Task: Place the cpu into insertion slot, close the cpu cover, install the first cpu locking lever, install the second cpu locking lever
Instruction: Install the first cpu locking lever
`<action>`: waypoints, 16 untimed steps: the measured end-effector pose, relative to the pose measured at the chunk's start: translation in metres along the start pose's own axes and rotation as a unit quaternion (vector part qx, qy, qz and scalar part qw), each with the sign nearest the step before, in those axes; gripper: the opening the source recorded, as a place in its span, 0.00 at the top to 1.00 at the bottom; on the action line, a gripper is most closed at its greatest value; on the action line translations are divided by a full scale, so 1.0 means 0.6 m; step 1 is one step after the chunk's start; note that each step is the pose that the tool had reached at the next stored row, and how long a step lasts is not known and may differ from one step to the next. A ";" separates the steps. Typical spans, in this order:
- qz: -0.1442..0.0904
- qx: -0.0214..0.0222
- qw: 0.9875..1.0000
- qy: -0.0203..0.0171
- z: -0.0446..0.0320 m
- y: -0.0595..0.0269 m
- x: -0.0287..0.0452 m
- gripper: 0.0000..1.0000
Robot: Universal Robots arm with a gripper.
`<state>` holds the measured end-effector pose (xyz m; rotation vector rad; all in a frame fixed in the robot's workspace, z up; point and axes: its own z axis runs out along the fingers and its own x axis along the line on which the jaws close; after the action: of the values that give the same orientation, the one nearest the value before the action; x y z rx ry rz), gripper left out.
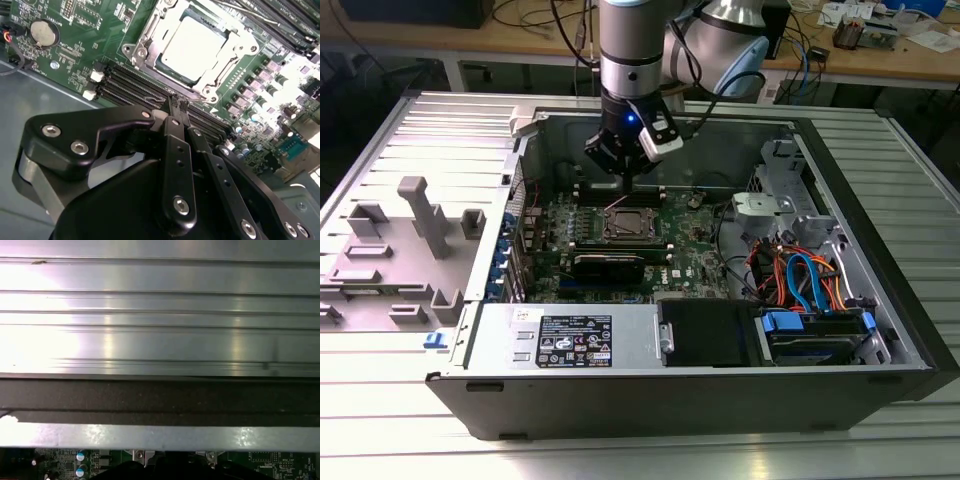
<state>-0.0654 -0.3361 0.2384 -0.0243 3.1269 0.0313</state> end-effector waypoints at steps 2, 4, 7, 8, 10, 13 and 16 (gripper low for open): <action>0.000 0.000 1.000 0.000 0.002 0.000 -0.003 0.89; 0.000 0.000 1.000 0.000 0.005 0.000 -0.005 0.89; 0.001 0.000 1.000 0.000 0.008 0.000 -0.007 0.89; 0.002 0.000 1.000 0.000 0.009 0.000 -0.008 0.89; 0.008 0.000 1.000 0.000 0.013 0.000 -0.012 0.89; 0.013 0.000 1.000 0.000 0.016 -0.001 -0.014 0.89; 0.014 0.000 1.000 0.000 0.019 -0.001 -0.016 0.89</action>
<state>-0.0558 -0.3361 0.2272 0.0209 3.1266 0.0311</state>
